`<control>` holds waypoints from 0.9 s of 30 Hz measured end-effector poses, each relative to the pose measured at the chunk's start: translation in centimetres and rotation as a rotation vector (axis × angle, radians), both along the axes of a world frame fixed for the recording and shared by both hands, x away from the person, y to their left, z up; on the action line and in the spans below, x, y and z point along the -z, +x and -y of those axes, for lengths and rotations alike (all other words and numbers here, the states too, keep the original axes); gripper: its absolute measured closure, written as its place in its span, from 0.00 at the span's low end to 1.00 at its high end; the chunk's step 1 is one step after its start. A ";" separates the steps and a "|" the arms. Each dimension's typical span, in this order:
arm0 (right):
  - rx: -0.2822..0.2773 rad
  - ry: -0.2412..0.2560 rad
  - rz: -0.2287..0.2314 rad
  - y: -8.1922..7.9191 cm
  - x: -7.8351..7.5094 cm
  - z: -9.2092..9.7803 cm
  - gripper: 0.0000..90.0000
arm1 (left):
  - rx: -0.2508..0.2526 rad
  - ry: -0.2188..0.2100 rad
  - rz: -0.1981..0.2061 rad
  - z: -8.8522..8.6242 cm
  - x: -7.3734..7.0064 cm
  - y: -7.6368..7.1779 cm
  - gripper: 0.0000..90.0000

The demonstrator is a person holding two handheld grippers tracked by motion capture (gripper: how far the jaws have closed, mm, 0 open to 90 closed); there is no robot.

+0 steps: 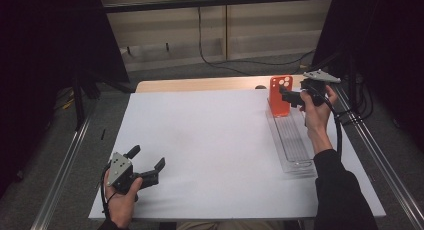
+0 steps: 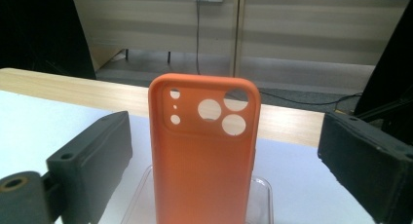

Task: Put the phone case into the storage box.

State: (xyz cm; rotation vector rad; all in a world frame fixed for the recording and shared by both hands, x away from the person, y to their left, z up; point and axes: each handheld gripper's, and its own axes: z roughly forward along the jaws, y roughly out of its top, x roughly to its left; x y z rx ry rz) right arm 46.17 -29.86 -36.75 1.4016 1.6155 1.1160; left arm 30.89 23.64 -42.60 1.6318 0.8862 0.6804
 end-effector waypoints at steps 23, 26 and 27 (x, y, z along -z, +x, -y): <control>-0.011 0.017 0.138 -3.5 1.0 0.0 0.06 | -0.021 -0.005 0.004 -0.2 0.0 -0.3 0.05; -0.024 0.027 0.139 -4.1 1.1 0.0 0.07 | -0.022 -0.009 0.016 -0.2 -0.2 -0.4 0.05; -0.022 0.030 0.145 -4.3 1.2 -0.1 0.07 | -0.021 -0.007 0.015 -0.2 -0.1 -0.4 0.05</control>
